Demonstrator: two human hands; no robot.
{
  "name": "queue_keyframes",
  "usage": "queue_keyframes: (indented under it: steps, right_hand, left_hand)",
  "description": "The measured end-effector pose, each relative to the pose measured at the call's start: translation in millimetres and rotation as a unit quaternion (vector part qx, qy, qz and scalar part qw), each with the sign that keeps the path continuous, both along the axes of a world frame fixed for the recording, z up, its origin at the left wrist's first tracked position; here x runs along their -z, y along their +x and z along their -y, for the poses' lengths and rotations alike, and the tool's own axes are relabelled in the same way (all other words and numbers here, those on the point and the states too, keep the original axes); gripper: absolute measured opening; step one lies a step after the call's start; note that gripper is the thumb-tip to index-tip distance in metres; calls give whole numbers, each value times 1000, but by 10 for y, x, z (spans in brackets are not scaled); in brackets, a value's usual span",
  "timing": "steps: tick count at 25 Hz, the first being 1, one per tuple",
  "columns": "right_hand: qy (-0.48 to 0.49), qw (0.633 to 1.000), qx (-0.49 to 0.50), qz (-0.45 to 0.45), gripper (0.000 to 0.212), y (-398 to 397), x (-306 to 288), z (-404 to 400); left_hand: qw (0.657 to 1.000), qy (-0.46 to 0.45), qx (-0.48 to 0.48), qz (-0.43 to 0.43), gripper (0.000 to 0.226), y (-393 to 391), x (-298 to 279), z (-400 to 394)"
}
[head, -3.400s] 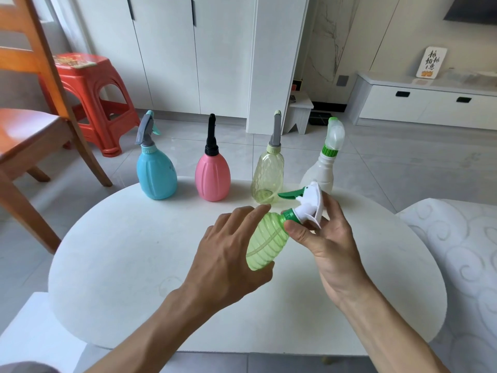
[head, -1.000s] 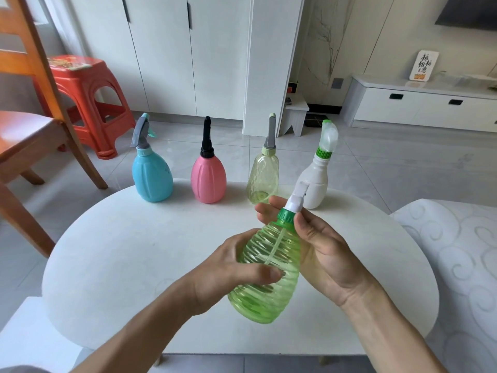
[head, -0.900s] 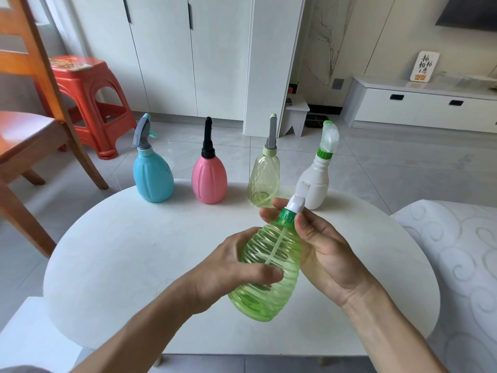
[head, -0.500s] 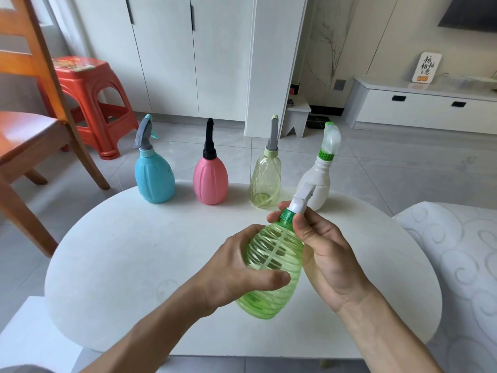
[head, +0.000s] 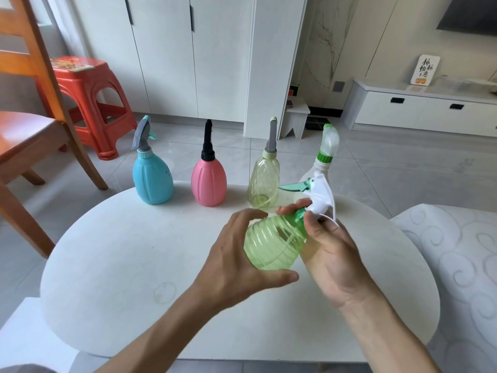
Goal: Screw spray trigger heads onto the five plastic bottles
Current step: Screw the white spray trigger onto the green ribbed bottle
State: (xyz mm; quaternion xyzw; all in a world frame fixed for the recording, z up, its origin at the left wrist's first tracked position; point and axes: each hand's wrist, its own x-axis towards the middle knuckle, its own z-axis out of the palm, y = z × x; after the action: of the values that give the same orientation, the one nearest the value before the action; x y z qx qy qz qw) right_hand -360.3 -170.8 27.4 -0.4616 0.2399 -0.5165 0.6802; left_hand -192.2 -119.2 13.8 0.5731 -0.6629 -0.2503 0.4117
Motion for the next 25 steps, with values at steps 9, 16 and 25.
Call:
queue_keyframes:
  steps: [9, 16, 25]
  right_hand:
    - [-43, 997, -57, -16, 26, -71, -88, 29]
    - [-82, 994, -12, -67, 21, -7, -37, 10]
    - [-102, 992, 45, -52, 16, 50, -1, -21]
  left_hand:
    - [982, 118, 79, -127, 76, 69, -38, 34]
    - [982, 126, 61, -128, 68, 61, -39, 4]
    - [993, 59, 8, -105, 70, -9, 24, 12]
